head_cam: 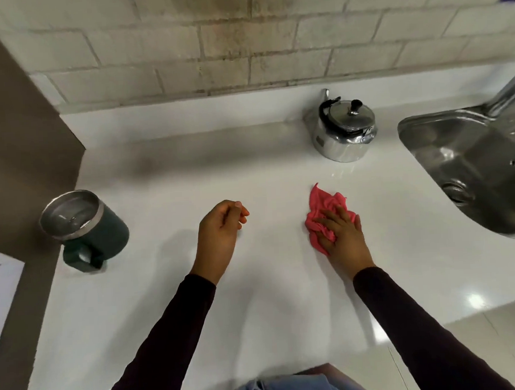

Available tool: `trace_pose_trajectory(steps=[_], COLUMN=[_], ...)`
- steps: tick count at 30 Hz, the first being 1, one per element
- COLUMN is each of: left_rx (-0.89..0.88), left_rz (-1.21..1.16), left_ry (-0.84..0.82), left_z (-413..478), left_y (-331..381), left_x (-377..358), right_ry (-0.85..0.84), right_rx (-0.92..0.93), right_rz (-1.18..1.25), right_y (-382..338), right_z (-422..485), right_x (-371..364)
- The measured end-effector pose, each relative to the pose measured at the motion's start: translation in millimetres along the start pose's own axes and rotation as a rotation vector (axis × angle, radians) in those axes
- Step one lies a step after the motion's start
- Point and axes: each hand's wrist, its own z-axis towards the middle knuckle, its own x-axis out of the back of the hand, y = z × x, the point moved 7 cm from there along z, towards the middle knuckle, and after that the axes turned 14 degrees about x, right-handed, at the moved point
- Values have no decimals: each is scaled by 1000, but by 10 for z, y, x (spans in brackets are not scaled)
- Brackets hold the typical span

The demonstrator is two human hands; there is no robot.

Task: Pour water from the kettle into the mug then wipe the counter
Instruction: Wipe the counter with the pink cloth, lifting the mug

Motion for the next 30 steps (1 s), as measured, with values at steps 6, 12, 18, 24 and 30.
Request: trace_pose_trajectory(steps=[6,12,18,24,30], left_rx=[0,60,71,120,155], left_rz=[13,65,83,40,26], left_ry=[-100,-100,-48,77,142], left_z=[134,313,525,723,748], left_y=[93,103,76,-24,-98], left_x=[-809,-1485,-2020,-2253,-2304], right_ry=[61,46,15,13,-37], right_rx=[-155,-148,-37,-46,-113], right_rz=[-7,3,-36,22,-27], right_y=[789,1486,2067,2618,2957], right_z=[-105,204,919,1773,2429], right_x=[421,698,882,907,849])
